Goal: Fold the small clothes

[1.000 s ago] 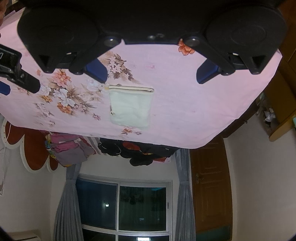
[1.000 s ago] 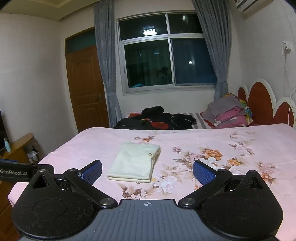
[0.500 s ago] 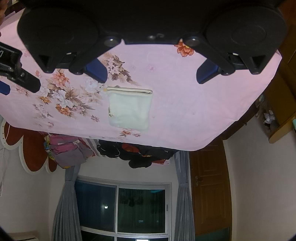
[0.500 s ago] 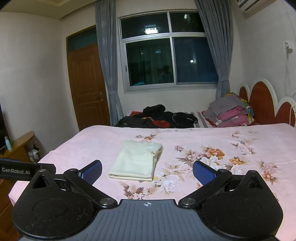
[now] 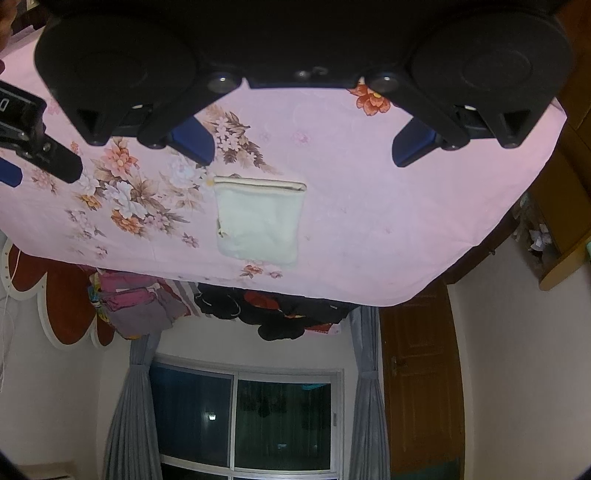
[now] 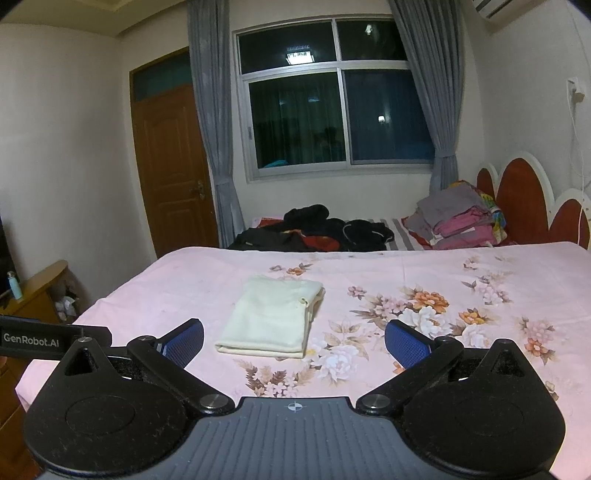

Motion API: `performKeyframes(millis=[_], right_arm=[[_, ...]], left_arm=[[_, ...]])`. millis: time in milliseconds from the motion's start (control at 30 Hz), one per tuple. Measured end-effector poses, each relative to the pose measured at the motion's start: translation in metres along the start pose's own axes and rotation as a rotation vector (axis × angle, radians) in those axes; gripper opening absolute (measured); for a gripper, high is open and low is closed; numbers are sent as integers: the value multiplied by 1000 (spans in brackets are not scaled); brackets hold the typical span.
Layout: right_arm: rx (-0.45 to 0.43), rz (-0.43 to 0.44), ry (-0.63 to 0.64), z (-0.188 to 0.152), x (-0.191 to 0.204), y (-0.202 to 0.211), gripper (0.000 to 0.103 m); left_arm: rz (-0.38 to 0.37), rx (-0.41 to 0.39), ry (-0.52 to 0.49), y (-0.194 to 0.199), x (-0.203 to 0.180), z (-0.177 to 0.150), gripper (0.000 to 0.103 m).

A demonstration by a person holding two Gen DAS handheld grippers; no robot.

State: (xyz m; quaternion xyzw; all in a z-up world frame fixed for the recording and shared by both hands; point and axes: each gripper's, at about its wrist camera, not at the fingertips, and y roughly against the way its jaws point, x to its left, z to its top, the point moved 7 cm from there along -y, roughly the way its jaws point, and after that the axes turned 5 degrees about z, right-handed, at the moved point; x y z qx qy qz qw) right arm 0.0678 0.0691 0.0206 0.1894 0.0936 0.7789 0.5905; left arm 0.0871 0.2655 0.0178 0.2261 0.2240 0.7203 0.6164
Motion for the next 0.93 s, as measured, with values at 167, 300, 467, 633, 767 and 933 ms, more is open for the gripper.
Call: performKeyframes(millis=[167, 300, 467, 633, 767, 933], right_arm=[[5, 1, -1, -2, -1, -3, 103], [11, 0, -6, -3, -3, -7, 103], [21, -3, -14, -4, -6, -12, 103], [35, -8, -22, -6, -11, -20, 103], [50, -16, -31, -8, -15, -27, 103], [75, -32, -42, -13, -22, -39, 103]], left_arm=[[-3, 16, 2, -5, -1, -1, 103], [-2, 22, 0, -9, -3, 1, 103], [-13, 36, 0, -14, -5, 2, 103], [-28, 45, -17, -23, -11, 4, 103], [-53, 68, -25, -36, -15, 6, 103], [-46, 57, -34, -53, -18, 9, 103]])
